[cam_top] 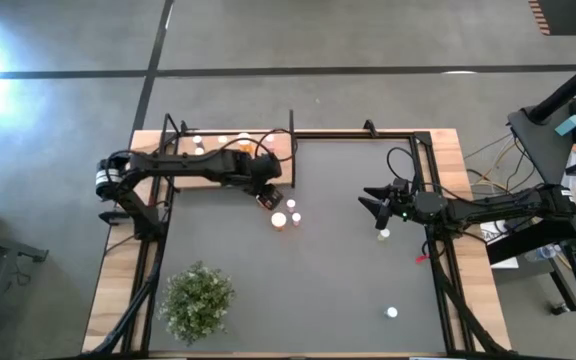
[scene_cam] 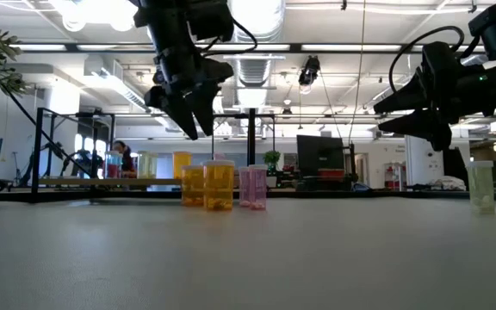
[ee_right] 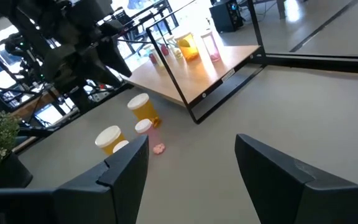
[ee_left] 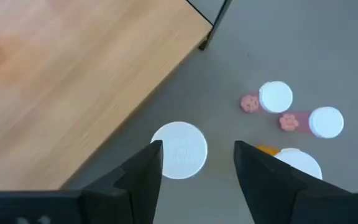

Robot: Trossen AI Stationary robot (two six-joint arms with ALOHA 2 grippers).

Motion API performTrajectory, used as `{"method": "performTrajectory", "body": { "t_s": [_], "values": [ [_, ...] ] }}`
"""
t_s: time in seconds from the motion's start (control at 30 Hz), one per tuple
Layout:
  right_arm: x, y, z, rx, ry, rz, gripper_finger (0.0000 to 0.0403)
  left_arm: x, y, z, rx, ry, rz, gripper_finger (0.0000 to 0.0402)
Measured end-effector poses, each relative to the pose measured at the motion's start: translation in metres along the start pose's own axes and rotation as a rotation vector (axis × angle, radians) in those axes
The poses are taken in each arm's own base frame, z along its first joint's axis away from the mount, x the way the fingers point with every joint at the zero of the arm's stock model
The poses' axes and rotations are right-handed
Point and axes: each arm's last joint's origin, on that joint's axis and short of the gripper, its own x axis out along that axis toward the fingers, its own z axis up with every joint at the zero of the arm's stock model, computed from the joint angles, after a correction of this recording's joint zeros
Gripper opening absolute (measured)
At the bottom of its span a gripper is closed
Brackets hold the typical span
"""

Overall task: Pick and place medicine bottles onto shelf by color
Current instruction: Put the orange pill bottle on the shelf

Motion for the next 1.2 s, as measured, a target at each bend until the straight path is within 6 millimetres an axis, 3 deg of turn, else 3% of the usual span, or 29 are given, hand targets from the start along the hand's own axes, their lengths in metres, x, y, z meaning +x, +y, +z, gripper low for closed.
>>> {"method": "performTrajectory", "body": {
  "t_s": [0.13, 0.47, 0.97, 1.2],
  "values": [
    [0.0, 0.0, 0.0, 0.0, 0.0, 0.0, 0.0228, 0.001, 0.001, 0.0, -0.002, -0.003, 0.002, 0.0193],
    [0.0, 0.0, 0.0, 0.0, 0.0, 0.0, 0.0228, 0.012, 0.002, -0.01, -0.004, 0.037, 0.024, 0.0276],
    [0.0, 0.0, 0.0, 0.0, 0.0, 0.0, 0.0228, 0.052, -0.003, -0.015, -0.007, 0.073, 0.071, 0.0278],
    [0.0, 0.0, 0.0, 0.0, 0.0, 0.0, 0.0228, 0.056, -0.003, -0.015, -0.008, 0.077, 0.076, 0.0262]
  ]
}}
